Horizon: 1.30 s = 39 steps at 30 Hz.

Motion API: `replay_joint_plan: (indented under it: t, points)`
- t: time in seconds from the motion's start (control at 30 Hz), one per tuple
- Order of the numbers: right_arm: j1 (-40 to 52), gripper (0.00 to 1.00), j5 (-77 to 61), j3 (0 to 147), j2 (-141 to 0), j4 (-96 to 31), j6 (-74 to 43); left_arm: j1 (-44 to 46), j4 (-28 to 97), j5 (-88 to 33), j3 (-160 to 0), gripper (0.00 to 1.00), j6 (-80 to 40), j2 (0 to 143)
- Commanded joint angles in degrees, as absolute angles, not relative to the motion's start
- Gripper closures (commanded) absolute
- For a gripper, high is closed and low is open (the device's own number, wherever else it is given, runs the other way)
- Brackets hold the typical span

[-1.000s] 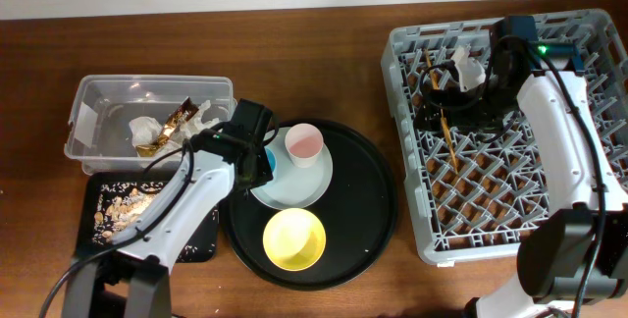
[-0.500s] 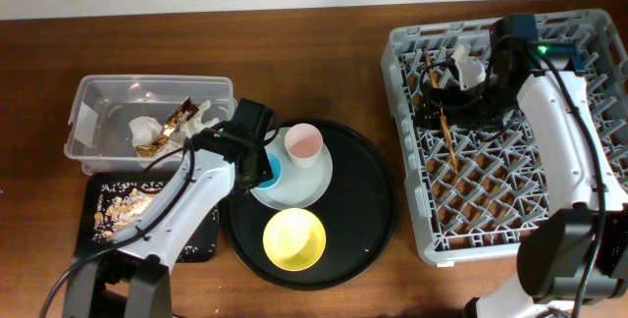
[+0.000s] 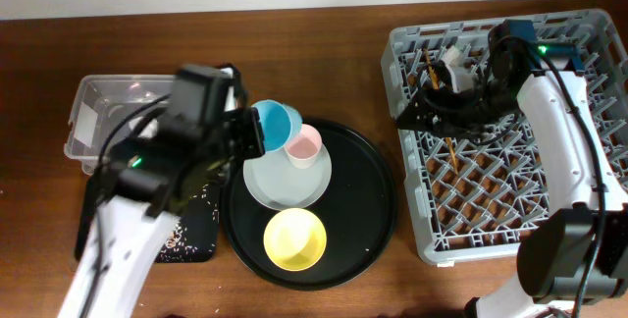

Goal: Sort waste into correct bins and load items into the dishwasher rack
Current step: 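Grasp the blue cup with the left gripper and lift it, then pass the blue cup from the left gripper to the right gripper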

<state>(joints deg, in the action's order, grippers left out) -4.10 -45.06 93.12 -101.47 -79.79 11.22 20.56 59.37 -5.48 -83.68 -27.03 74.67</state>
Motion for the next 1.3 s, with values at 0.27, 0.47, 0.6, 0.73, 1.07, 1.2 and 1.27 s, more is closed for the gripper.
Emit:
replay_joint_plan:
  t: [0.27,0.47,0.6,0.73,1.07,1.2,1.27]
  points:
    - [-3.9,0.01,-79.5,94.1,-101.6,-96.6,53.9,1.5,58.6,-62.5,-84.6,1.00,-4.6,73.2]
    - [1.7,0.02,-80.6,94.1,-101.2,-97.3,61.7,1.7,57.3,-74.7,-84.6,1.00,0.3,78.1]
    - [6.8,0.01,-87.3,94.1,-101.2,-97.2,66.3,1.8,57.0,-75.7,-84.6,1.00,1.3,82.0]
    - [10.2,0.01,-88.9,94.8,-101.2,-96.7,66.3,1.8,57.1,-77.3,-84.6,1.00,4.9,84.2]
    - [15.4,0.01,-88.9,94.8,-101.2,-92.1,66.2,5.7,57.0,-77.4,-84.6,1.00,7.4,84.6]
    - [15.5,0.01,-88.9,94.8,-101.2,-92.1,66.2,8.4,55.6,-77.3,-84.6,1.00,7.4,84.6]
    - [15.5,0.01,-88.9,95.1,-101.2,-92.1,66.2,8.9,54.8,-77.2,-84.6,1.00,7.4,84.6]
